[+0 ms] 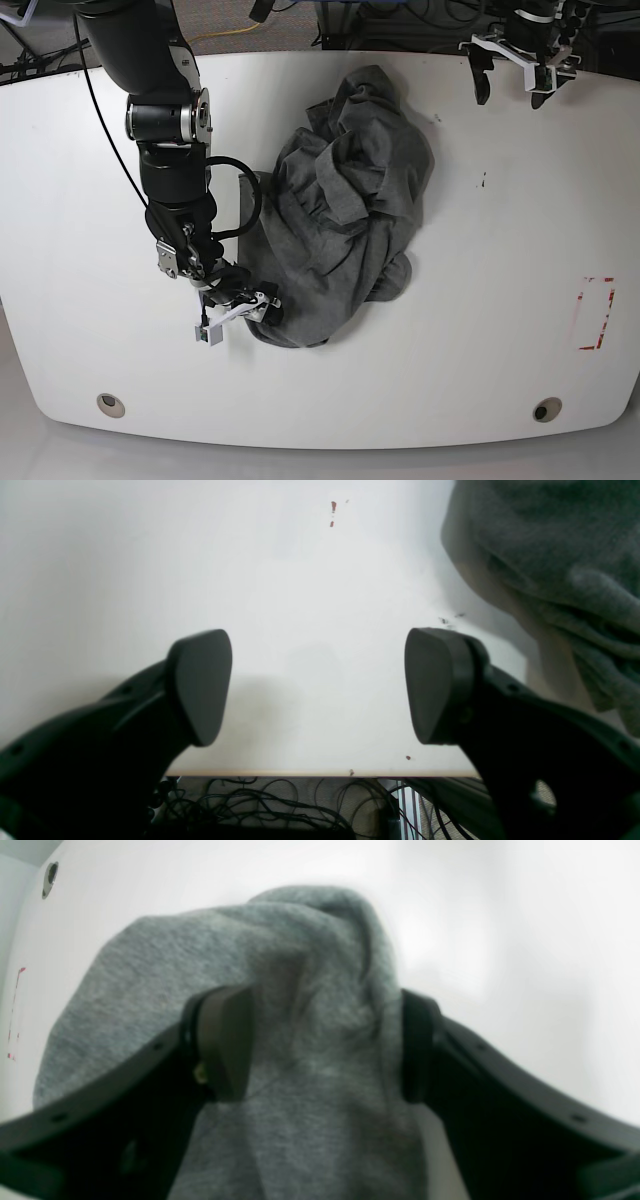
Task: Fold the T-shirt properly
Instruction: 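Reach the left gripper to the shirt's opposite edge and grasp it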
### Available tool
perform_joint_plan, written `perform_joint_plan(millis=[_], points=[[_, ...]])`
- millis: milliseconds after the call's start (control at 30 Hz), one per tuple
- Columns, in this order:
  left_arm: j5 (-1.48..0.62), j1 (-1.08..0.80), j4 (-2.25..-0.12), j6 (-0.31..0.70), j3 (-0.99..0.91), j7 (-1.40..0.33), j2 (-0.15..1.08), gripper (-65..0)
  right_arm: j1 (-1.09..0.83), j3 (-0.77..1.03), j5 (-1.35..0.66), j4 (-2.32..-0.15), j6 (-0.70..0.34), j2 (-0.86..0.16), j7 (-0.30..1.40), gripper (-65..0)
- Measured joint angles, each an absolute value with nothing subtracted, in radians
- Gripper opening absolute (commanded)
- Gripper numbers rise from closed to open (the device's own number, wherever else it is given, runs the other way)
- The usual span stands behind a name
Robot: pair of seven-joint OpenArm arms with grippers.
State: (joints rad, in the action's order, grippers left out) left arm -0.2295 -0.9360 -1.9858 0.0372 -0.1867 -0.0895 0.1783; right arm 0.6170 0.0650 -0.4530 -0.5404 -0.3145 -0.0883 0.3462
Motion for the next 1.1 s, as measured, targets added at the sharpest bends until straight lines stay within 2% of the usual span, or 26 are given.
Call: perform_joint_plan(millis=[67,133,267,367,700,833,1100], points=[[-0.229,-0.936,-1.986,0.037,-0.187,-0.089,0.178,-14.4,0.617,0.065,-0.453,-0.540,-0.315,-0.088,0.348,-24.9],[-0.229,-0.936,-1.986,0.037,-0.181,-0.089,0.179,-14.4,0.617,0.065,-0.453,-0.540,-0.314,-0.088,0.348,-29.6],[-0.229,-0.936,-1.986,0.038,-0.156,-0.089,0.187,-14.4,0.617,0.065,-0.450,-0.540,-0.305,-0.085,0.359,-52.2],[-0.229,-0.936,-1.986,0.038,-0.149,-0.089,0.187,-14.4,0.612,0.065,-0.450,-0.540,-0.299,-0.081,0.368,-64.4],[-0.229,-0.936,-1.987,0.040,-0.020,-0.089,0.227,-14.4,0.609,0.064,-0.450,-0.540,-0.301,-0.091,0.376,-65.0],[-0.230,-0.934,-1.988,0.133,0.054,-0.088,0.274,-14.4,0.591,0.064,-0.448,-0.587,-0.294,-0.108,0.386,-65.0],[-0.225,-0.905,-1.988,0.273,0.119,-0.093,0.273,-14.4,0.550,0.064,-0.448,-0.686,-0.296,-0.120,0.432,-65.0]])
